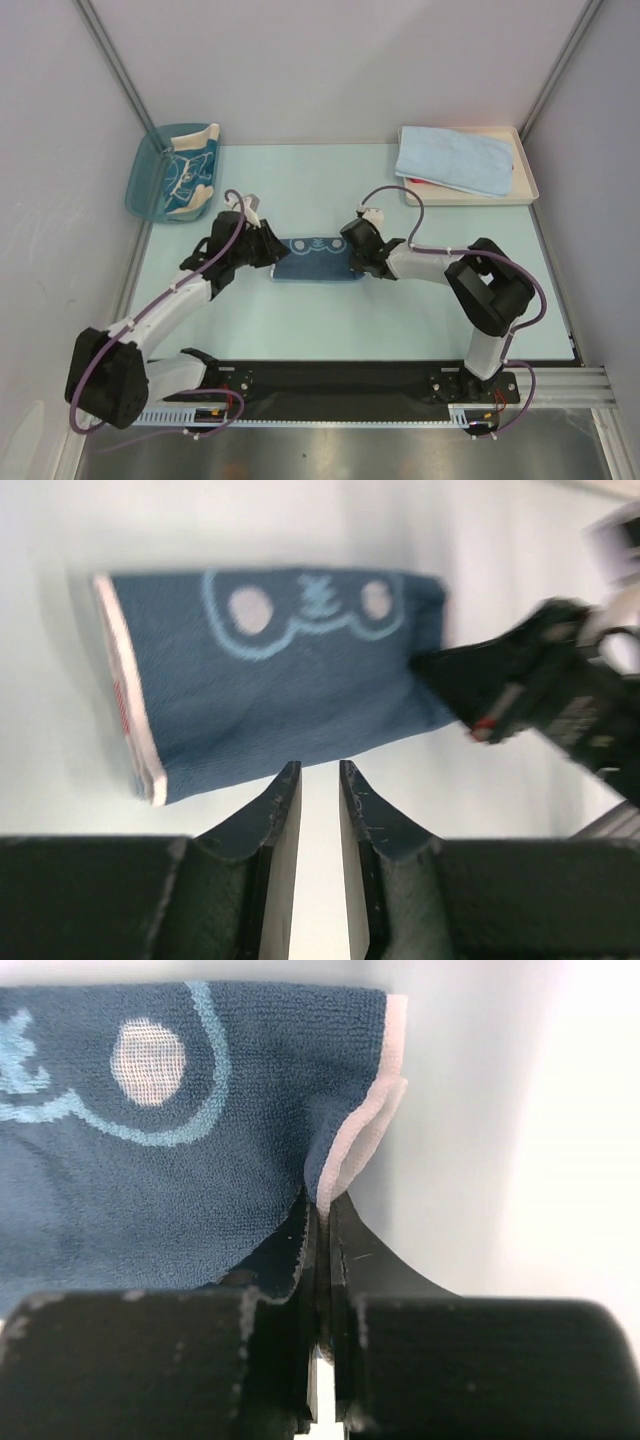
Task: Fold and stack the towels
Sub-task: Neatly place the folded towel into the bin
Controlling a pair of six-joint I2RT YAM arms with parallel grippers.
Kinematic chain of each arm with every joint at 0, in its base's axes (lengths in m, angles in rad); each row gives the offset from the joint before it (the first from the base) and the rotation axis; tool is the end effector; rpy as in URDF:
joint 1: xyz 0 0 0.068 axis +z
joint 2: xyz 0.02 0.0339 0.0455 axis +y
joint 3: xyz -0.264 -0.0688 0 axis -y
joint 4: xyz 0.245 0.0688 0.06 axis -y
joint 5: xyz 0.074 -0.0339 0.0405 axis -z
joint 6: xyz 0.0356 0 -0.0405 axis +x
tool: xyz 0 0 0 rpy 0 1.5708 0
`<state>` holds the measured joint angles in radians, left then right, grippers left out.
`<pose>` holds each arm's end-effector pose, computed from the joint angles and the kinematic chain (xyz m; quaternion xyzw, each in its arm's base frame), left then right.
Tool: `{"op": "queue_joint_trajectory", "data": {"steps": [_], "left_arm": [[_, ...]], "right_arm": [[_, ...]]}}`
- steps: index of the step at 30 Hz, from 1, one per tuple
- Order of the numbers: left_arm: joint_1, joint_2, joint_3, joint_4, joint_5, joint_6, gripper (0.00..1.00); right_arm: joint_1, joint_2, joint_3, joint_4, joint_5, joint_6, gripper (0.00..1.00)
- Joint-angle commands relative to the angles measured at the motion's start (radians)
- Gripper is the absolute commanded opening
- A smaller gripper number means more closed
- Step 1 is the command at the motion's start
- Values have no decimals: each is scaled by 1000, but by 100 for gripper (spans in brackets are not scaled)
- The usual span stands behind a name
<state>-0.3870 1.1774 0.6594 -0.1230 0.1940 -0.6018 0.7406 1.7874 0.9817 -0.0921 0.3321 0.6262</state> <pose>0.2277 -0.1002 0.2230 -0.0522 0.8892 -0.2879 0.3517 0.2712 0.2322 0.1520 0.0013 0.9325 0.0846 0.3510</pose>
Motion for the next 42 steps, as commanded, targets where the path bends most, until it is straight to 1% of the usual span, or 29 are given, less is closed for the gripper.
{"op": "queue_joint_trajectory", "data": {"steps": [1, 4, 6, 7, 8, 9, 10, 11, 12, 13, 14, 15, 17, 20, 21, 22, 24, 26, 29, 31, 33, 42], "left_arm": [[-9, -93, 103, -90, 9, 46, 27], [-9, -133, 143, -144, 7, 72, 28], [-9, -147, 169, -185, -4, 102, 28], [-9, -154, 174, -196, -8, 112, 28], [-9, -159, 186, -207, -17, 125, 27], [-9, -160, 192, -233, -28, 147, 27], [-9, -166, 198, -245, -39, 158, 27], [-7, -171, 206, -259, -59, 177, 27], [-7, -176, 207, -274, -65, 183, 27], [-7, -180, 212, -282, -67, 189, 27], [-7, -188, 213, -290, -64, 198, 27], [-7, -193, 216, -297, -54, 201, 27], [-7, -202, 221, -314, -47, 218, 27], [-7, -203, 232, -348, -59, 249, 27], [-6, -205, 230, -351, -59, 257, 27], [-6, -205, 230, -352, -64, 261, 27], [-6, -194, 221, -348, -59, 269, 27], [-6, -185, 214, -343, -54, 278, 26], [-6, -162, 209, -337, -44, 287, 26], [-6, -157, 206, -333, -31, 289, 25], [-6, -156, 200, -325, -12, 287, 25], [-6, -148, 192, -325, 19, 292, 25]], "right_arm": [[19, 67, 59, -213, 156, -62, 0], [25, 96, 129, -292, 252, -123, 0], [28, 119, 217, -328, 336, -189, 0], [29, 154, 251, -360, 367, -218, 0], [29, 173, 320, -373, 393, -245, 0], [28, 197, 356, -385, 451, -269, 0], [19, 245, 391, -403, 475, -328, 0], [14, 275, 472, -406, 519, -359, 0], [8, 302, 510, -411, 544, -394, 0], [-12, 328, 558, -410, 561, -457, 0], [-27, 389, 602, -406, 574, -491, 0], [-41, 415, 696, -403, 581, -523, 0], [-81, 499, 788, -409, 607, -600, 0], [-134, 581, 971, -406, 611, -699, 0], [-145, 636, 1018, -412, 611, -715, 0], [-158, 661, 1111, -425, 611, -733, 0], [-182, 731, 1187, -417, 633, -802, 0], [-190, 762, 1276, -396, 660, -859, 0], [-207, 788, 1354, -351, 676, -957, 0], [-221, 790, 1376, -308, 697, -1026, 0], [-227, 776, 1402, -290, 700, -1049, 0], [-245, 676, 1391, -175, 722, -1211, 0]]}}
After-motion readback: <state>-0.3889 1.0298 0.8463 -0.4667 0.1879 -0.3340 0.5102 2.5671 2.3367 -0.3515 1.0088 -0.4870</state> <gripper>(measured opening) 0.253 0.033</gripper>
